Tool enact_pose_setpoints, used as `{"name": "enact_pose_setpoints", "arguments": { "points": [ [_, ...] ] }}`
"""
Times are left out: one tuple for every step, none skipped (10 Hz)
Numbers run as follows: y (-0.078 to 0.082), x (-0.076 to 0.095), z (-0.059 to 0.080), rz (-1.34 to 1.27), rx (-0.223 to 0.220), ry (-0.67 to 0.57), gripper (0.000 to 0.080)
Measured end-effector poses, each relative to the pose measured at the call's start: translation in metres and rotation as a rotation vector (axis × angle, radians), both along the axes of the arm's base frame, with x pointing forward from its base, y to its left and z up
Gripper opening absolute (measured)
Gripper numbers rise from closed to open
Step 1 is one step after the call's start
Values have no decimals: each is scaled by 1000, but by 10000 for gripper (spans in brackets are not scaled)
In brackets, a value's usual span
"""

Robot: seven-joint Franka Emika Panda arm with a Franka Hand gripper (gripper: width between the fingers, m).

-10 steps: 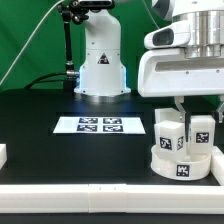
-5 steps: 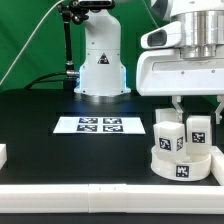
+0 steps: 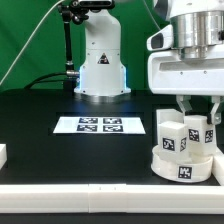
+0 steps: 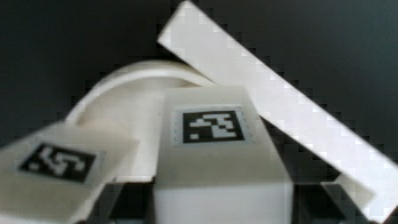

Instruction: Assemble stool

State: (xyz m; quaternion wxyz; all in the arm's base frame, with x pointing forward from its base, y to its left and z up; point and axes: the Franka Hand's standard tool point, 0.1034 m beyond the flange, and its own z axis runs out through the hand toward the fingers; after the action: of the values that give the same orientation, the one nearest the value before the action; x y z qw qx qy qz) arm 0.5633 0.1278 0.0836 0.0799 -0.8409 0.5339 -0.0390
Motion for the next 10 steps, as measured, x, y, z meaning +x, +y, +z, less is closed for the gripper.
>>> {"name": "enact_pose_setpoints", "arguments": {
  "points": [
    [0,0,0,-69,18,6,337],
    [-2,0,-1,-183,50,18,337],
    [-3,0,-2,-294,84,29,337],
    [-4,-1,-2,-404,122,41,337],
    [-3,-1,-2,-440,128,46,337],
    [-3,-1,-2,-469,134,50,337],
    [-3,-1,-3,-532,145,58,337],
    [-3,-1,-3,-569,152,63,337],
    [-3,-1,-3,-649,168,73,337],
    [-3,-1,-3,-693,176,79,337]
  ]
}}
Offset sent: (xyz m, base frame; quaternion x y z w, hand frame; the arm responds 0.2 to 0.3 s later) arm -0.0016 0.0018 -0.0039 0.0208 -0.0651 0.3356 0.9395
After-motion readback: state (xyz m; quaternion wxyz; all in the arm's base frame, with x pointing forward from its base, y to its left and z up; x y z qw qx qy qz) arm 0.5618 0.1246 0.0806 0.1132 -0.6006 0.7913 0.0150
